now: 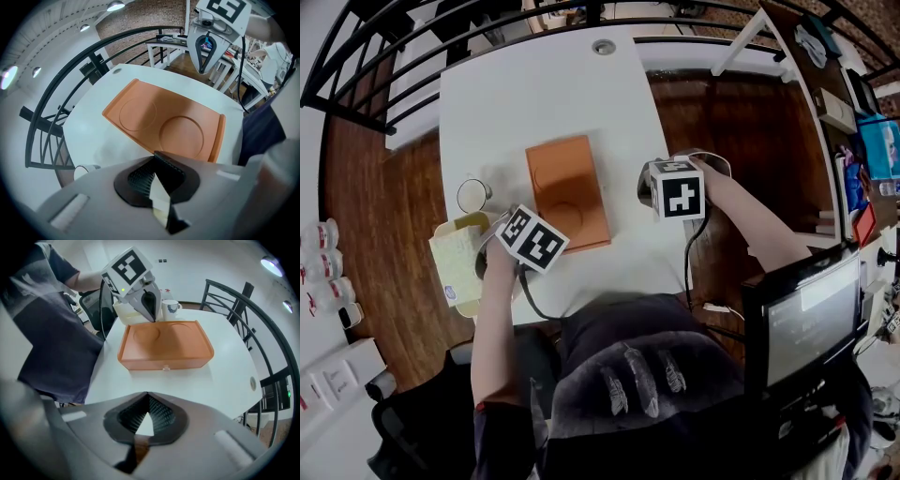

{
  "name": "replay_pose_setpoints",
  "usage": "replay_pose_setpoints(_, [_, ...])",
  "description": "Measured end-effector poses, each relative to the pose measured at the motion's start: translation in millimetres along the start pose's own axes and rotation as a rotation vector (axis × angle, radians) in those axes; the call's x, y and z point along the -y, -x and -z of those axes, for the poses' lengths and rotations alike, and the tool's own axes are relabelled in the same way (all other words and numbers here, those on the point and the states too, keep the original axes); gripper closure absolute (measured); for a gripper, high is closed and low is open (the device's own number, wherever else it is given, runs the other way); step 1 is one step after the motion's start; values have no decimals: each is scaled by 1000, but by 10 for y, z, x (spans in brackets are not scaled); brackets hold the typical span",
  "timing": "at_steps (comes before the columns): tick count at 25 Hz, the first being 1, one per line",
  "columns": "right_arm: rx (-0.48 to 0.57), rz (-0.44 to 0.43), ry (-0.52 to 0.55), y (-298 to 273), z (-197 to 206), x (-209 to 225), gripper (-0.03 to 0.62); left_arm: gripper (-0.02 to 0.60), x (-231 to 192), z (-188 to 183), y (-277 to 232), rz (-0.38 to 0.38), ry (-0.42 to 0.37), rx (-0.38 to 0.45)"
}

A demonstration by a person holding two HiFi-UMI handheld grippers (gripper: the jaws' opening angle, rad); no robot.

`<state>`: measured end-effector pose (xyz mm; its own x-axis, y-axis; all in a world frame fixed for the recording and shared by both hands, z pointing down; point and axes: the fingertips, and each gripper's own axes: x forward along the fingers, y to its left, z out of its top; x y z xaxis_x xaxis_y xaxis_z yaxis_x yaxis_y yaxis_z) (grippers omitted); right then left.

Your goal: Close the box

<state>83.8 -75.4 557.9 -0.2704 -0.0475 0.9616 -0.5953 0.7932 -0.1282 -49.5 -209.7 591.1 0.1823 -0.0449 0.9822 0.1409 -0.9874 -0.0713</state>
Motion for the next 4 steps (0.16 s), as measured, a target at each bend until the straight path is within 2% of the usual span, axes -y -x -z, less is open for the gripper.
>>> replay_pose_setpoints(4, [-2, -3, -2, 7, 24, 4, 589, 569, 2, -11, 5, 2, 2, -2])
